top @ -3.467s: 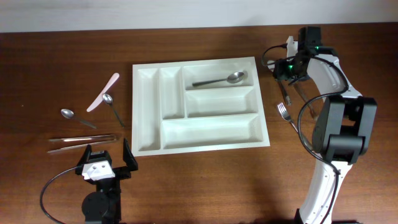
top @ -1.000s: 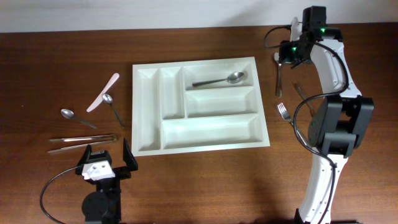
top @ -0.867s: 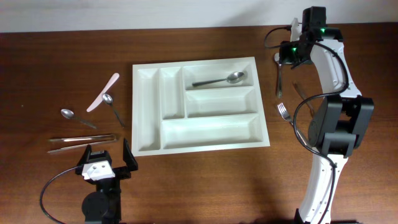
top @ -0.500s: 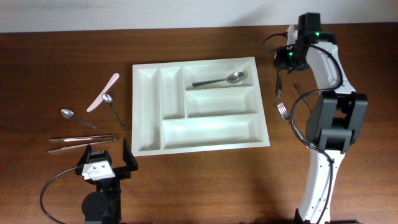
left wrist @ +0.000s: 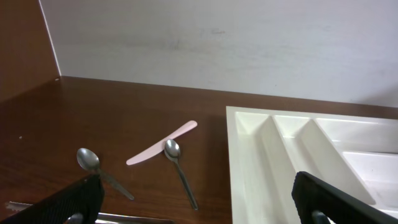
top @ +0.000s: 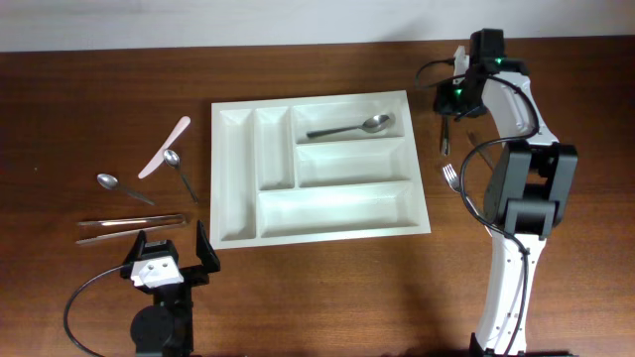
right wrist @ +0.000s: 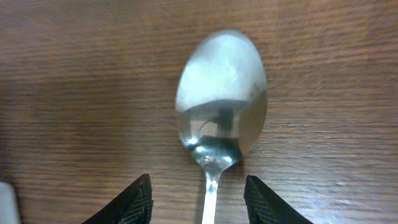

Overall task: Pack container
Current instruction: 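Lower the right gripper and grasp the second spoon, then carry the spoon into the top compartment beside the first spoon and release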

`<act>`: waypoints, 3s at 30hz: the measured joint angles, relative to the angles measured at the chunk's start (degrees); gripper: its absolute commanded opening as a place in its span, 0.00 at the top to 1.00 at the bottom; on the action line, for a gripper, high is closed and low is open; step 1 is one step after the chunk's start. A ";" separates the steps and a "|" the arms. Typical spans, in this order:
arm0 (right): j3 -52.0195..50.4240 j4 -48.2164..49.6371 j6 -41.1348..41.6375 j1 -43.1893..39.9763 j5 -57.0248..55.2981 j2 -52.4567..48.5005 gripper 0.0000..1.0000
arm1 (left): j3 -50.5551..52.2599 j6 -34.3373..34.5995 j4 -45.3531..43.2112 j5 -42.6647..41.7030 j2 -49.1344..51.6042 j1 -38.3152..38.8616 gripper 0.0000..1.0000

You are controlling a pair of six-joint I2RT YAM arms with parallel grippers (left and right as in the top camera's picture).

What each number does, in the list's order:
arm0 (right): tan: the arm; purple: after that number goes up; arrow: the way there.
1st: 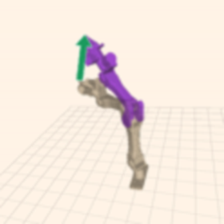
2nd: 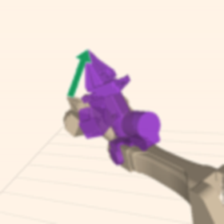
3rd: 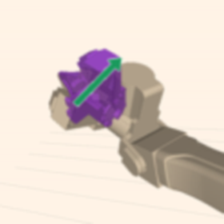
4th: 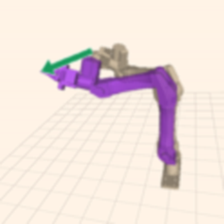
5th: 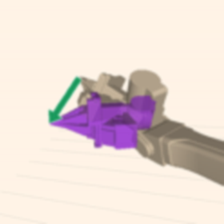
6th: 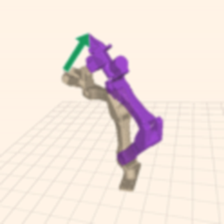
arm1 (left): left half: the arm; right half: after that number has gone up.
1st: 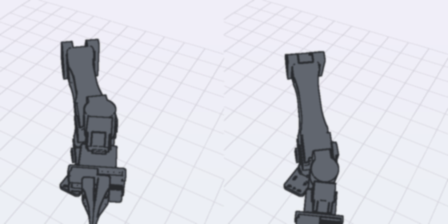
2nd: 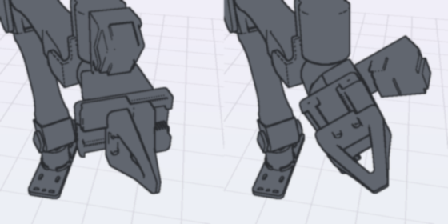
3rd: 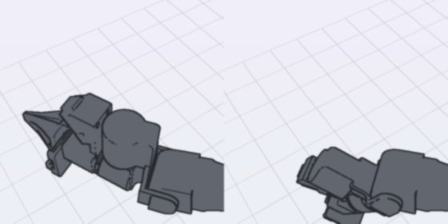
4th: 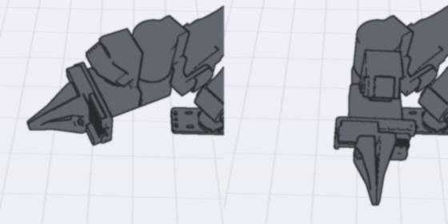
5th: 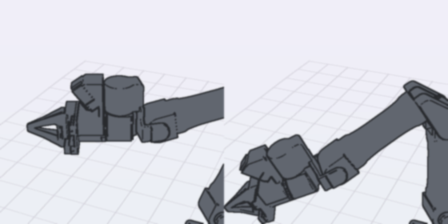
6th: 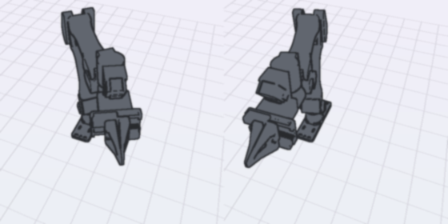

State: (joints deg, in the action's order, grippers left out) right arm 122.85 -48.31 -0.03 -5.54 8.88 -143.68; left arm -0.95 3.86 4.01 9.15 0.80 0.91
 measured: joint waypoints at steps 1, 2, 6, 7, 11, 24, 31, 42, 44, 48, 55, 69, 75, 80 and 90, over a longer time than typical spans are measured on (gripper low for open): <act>0.00 -0.02 0.00 0.00 0.00 -0.42 0.52 | 0.00 0.00 0.00 0.00 0.00 0.00 0.01; 0.11 0.22 0.17 0.00 0.00 -0.42 0.55 | 0.00 0.00 0.00 0.00 0.00 0.00 0.01; 0.17 0.72 0.24 0.00 -0.07 -0.61 0.65 | 0.00 0.00 0.00 0.00 0.00 0.00 0.01; 0.17 0.81 0.20 0.00 -0.04 -0.61 0.70 | 0.00 0.00 0.00 0.00 0.00 0.00 0.01; 0.17 0.81 0.46 0.00 -0.17 -0.70 0.78 | 0.00 0.00 0.00 0.00 0.00 0.00 0.01; 0.20 -0.22 0.87 0.00 -0.22 -0.72 0.96 | 0.00 0.00 0.00 0.00 0.00 0.00 0.01; 0.37 -1.18 0.90 0.00 -0.22 -0.72 0.96 | 0.00 0.00 0.00 0.00 0.00 0.00 0.01; 4.00 -6.19 0.90 0.00 -0.24 -1.05 0.96 | 0.00 0.00 0.00 0.00 0.00 0.00 0.01; 6.05 -7.30 0.94 0.00 -0.26 -1.18 0.96 | 0.00 0.00 0.00 0.00 0.00 0.00 0.01; 10.36 -8.52 0.92 0.00 -0.24 -1.25 0.96 | 0.00 0.00 0.00 0.00 0.00 0.00 0.01; 12.00 -10.01 0.92 0.00 -0.24 -1.27 0.96 | 0.00 0.00 0.00 0.00 0.00 0.00 0.01; 13.22 -12.00 0.42 0.52 -0.02 -1.27 0.96 | 0.00 0.00 0.00 0.00 0.00 0.00 0.01; 20.76 -14.78 -1.18 2.40 0.61 -1.27 0.96 | 0.00 0.00 0.00 0.00 0.00 0.00 0.01; 26.14 -17.09 -2.84 4.72 2.12 -1.25 0.96 | 0.00 0.00 0.00 0.00 0.00 0.00 0.01; 27.47 -19.02 -9.14 10.75 10.34 -1.25 0.96 | 0.00 0.00 0.00 0.00 0.00 0.00 0.01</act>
State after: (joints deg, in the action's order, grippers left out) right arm 150.32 -67.33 -9.17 5.21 19.22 -144.92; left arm -0.95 3.86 4.01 9.15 0.80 0.91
